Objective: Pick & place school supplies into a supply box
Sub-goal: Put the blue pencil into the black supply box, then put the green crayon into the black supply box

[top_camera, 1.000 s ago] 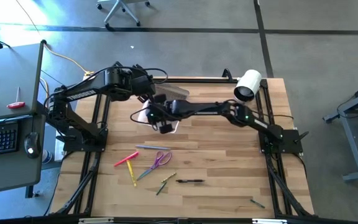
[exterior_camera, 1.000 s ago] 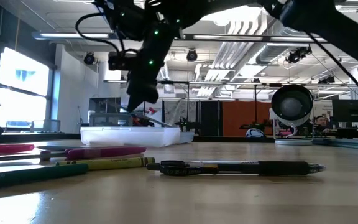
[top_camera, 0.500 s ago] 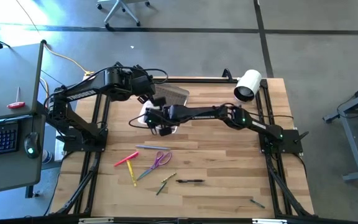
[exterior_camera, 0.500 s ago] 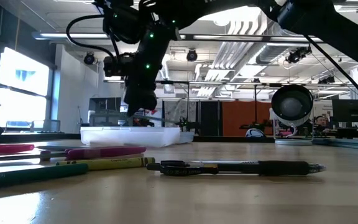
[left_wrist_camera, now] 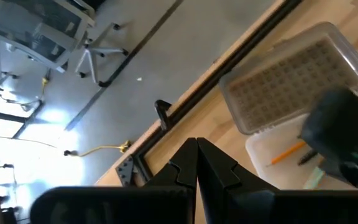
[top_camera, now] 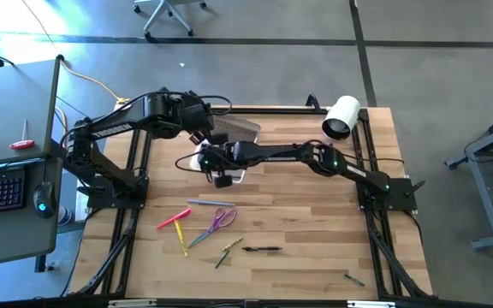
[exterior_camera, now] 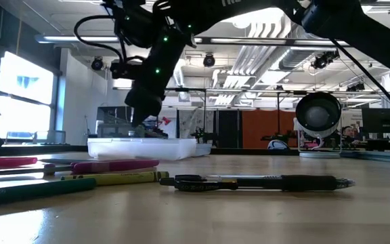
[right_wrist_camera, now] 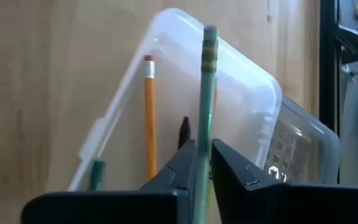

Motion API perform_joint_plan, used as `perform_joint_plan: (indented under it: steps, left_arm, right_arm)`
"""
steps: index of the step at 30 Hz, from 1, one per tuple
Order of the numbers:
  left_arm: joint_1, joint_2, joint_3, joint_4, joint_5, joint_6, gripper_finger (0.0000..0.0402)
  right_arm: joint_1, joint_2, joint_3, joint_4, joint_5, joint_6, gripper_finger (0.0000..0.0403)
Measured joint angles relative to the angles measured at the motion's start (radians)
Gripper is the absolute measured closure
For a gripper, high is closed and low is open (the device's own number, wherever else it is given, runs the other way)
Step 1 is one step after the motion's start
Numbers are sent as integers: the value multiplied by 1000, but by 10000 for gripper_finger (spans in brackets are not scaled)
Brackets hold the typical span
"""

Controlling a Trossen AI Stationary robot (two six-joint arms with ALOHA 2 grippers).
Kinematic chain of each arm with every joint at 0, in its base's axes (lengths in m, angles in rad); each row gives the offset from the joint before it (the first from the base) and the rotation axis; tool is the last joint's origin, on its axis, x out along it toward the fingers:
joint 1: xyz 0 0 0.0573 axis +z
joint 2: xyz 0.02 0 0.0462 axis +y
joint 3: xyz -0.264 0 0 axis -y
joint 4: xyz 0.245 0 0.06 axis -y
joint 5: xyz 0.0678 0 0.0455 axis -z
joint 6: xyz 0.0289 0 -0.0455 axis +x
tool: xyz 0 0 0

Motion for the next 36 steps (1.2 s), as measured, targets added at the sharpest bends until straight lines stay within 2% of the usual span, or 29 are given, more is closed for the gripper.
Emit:
perform_joint_plan:
  steps: [6, 10, 14, 23, 25, 30, 34, 36]
  left_arm:
    - [0, 0, 0, 0, 23, -4, 355]
    - [0, 0, 0, 0, 23, -13, 355]
    - [-1, 0, 2, 8, 32, -26, 355]
    - [-1, 1, 0, 0, 9, -26, 355]
    - [-1, 2, 0, 0, 9, -27, 355]
    - [0, 2, 0, -1, 28, -34, 355]
    - [-1, 2, 0, 0, 42, -36, 355]
    - [0, 2, 0, 0, 47, -49, 355]
  right_arm:
    - [-29, 0, 0, -20, -65, 52, 323]
    - [-28, -22, -1, -79, -12, 52, 296]
    - [-5, -105, -1, -295, -4, 84, 285]
    - [70, -274, -1, -770, -34, 333, 284]
    - [87, -312, -17, -805, -51, 405, 284]
    - [155, -523, -231, -777, -208, 446, 284]
    - [232, -702, -481, -778, -131, 674, 284]
    - [275, -805, -611, -774, -152, 834, 284]
